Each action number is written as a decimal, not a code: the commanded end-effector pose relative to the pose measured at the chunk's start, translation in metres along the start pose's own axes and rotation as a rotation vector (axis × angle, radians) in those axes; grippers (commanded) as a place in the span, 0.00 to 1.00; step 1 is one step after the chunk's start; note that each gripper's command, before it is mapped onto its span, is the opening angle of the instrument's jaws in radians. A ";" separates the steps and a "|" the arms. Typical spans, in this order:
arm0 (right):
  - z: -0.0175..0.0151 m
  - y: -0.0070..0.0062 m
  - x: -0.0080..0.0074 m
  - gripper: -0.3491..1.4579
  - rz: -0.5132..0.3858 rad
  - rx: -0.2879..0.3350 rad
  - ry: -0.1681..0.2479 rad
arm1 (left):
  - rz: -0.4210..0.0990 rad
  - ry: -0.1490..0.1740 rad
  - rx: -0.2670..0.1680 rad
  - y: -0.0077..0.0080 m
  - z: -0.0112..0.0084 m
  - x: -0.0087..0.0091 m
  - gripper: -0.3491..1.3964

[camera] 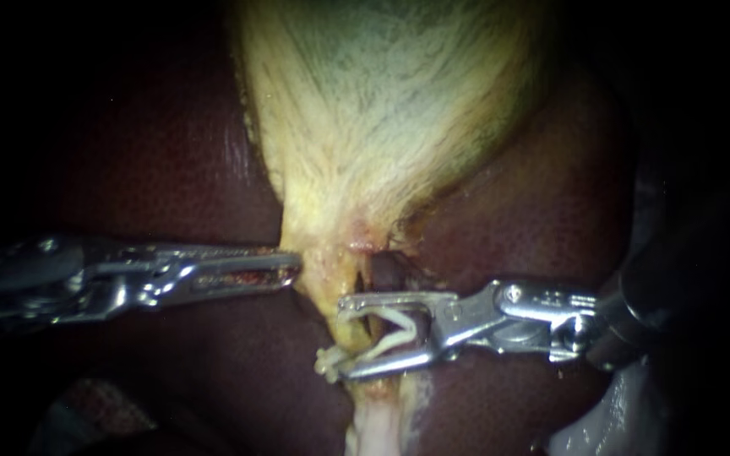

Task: Clipping third clip left tube

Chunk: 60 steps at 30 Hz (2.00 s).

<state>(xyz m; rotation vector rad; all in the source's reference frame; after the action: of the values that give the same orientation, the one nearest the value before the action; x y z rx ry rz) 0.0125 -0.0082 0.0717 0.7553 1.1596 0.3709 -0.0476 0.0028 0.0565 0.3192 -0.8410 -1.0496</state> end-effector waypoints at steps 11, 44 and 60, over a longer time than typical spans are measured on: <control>0.0004 0.0003 -0.0006 0.48 -0.006 -0.009 -0.025 | -0.002 -0.003 -0.004 -0.0005 -0.0003 -0.0001 0.00; 0.0052 -0.0012 0.0022 0.48 -0.033 0.042 0.033 | -0.005 -0.002 -0.001 -0.0009 0.0013 -0.0006 0.00; 0.0047 -0.0008 0.0030 0.48 -0.074 0.045 0.043 | -0.005 -0.002 -0.001 -0.0009 0.0013 -0.0006 0.00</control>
<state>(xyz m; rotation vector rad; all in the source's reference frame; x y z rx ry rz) 0.0178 -0.0083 0.0699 0.7438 1.2398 0.2999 -0.0492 0.0031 0.0565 0.3194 -0.8419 -1.0548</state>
